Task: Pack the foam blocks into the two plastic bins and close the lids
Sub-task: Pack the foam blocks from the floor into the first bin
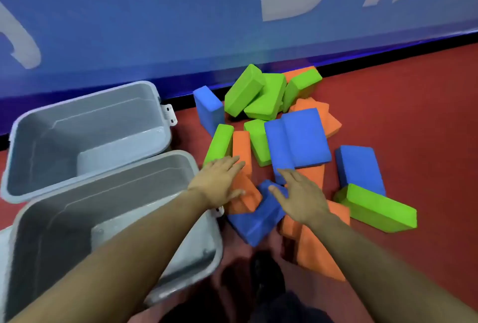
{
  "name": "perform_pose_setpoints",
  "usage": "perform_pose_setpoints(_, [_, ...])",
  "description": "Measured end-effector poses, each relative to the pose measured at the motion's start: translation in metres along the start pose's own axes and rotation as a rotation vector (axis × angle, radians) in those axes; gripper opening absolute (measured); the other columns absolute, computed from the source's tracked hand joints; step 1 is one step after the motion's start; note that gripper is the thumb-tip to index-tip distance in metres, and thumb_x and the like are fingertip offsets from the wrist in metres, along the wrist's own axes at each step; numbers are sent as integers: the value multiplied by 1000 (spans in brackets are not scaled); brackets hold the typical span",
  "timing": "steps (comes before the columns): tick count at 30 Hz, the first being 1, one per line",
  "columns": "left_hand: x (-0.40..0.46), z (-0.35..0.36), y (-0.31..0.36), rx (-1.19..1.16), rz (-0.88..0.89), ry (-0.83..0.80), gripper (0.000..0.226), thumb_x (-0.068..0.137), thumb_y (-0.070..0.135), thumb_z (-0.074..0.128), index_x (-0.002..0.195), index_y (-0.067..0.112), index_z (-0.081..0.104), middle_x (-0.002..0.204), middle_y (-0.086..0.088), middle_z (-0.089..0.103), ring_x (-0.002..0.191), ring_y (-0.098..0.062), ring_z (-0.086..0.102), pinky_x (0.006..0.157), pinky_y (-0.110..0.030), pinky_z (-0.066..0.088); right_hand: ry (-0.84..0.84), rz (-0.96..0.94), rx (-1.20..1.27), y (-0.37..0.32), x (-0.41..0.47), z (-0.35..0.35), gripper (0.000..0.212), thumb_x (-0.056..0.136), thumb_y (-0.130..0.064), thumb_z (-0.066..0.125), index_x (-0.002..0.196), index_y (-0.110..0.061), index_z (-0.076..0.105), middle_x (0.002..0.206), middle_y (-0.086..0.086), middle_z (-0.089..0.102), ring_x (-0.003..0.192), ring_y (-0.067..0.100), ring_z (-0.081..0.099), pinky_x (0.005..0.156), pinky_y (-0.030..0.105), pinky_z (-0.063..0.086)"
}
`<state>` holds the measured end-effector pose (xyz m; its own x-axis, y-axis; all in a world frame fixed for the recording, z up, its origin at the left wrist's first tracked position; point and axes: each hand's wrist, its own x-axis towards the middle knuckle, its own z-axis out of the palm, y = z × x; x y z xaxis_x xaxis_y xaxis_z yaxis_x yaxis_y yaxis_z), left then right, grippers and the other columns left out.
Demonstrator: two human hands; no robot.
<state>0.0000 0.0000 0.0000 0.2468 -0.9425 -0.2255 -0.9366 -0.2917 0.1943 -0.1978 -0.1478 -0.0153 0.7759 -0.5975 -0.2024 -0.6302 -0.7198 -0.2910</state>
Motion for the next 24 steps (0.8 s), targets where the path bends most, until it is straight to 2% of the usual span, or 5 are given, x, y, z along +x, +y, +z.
perform_pose_setpoints(9, [78,73,-9,147,38,-275,103,82,68,65,161,26,14,170,4,1,157,-19,1,125,-44,7,-194,228,16,57,67,85,69,96,-66,43,151,-24,38,151,6,43,135,31,45,105,42,42])
perform_pose_setpoints(11, [82,86,-13,137,32,-276,110,76,70,69,161,27,15,170,4,2,157,-19,1,125,-43,7,-118,329,41,60,74,100,72,92,-68,51,144,-19,44,141,10,47,130,33,46,100,44,44])
perform_pose_setpoints(15, [85,105,-20,219,59,-217,113,69,70,74,159,28,20,168,3,10,156,-21,4,124,-43,10,252,422,102,62,87,117,91,73,-71,72,136,-11,43,127,13,47,115,38,52,90,49,49])
perform_pose_setpoints(20, [89,105,-22,278,100,-149,102,64,60,80,149,23,38,150,3,35,145,-23,25,116,-40,28,149,464,174,64,112,122,112,74,-75,69,155,-16,17,149,10,36,130,34,45,94,48,48])
perform_pose_setpoints(24, [90,98,-23,247,93,-96,95,63,64,79,140,20,43,139,4,41,134,-23,33,107,-38,33,127,487,206,65,123,121,92,76,-69,72,140,-13,36,135,10,56,123,34,53,88,45,47])
